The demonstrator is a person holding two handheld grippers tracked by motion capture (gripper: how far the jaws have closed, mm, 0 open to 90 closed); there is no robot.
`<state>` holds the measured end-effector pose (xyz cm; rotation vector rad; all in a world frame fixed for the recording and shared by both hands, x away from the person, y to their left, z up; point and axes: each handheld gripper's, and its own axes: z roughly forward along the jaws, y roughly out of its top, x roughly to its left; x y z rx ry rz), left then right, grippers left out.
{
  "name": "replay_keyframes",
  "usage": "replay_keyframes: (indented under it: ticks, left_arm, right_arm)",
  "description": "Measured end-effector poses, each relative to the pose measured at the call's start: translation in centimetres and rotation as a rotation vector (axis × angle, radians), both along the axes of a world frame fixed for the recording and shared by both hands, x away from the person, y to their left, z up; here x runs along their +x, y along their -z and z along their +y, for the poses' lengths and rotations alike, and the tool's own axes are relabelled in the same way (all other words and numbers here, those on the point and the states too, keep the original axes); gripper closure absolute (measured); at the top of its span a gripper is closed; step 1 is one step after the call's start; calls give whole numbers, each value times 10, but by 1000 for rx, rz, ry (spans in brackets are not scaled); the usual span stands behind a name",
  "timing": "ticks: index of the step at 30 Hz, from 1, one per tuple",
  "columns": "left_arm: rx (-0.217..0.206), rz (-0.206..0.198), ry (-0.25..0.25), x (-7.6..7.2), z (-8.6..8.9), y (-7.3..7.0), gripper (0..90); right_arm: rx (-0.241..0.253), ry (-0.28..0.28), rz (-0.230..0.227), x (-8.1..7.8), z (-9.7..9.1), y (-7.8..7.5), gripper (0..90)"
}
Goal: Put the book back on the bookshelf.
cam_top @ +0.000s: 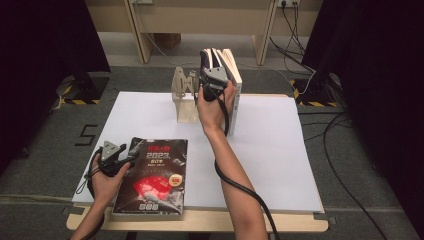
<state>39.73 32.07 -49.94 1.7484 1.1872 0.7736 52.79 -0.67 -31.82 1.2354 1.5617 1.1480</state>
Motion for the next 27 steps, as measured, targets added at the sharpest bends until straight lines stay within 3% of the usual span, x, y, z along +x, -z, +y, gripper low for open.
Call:
replay_keyframes:
  ticks: [5,16,27]
  left_arm:
    - [0,2,0,0,0,0,376]
    - [8,1,0,0,0,0,377]
    - [8,2,-3,0,0,0,377]
  right_arm:
    - [37,-11,3,-12,-9,0,716]
    - [55,-17,-2,-38,-26,-6,688]
    - [69,-13,16,-49,-39,0,677]
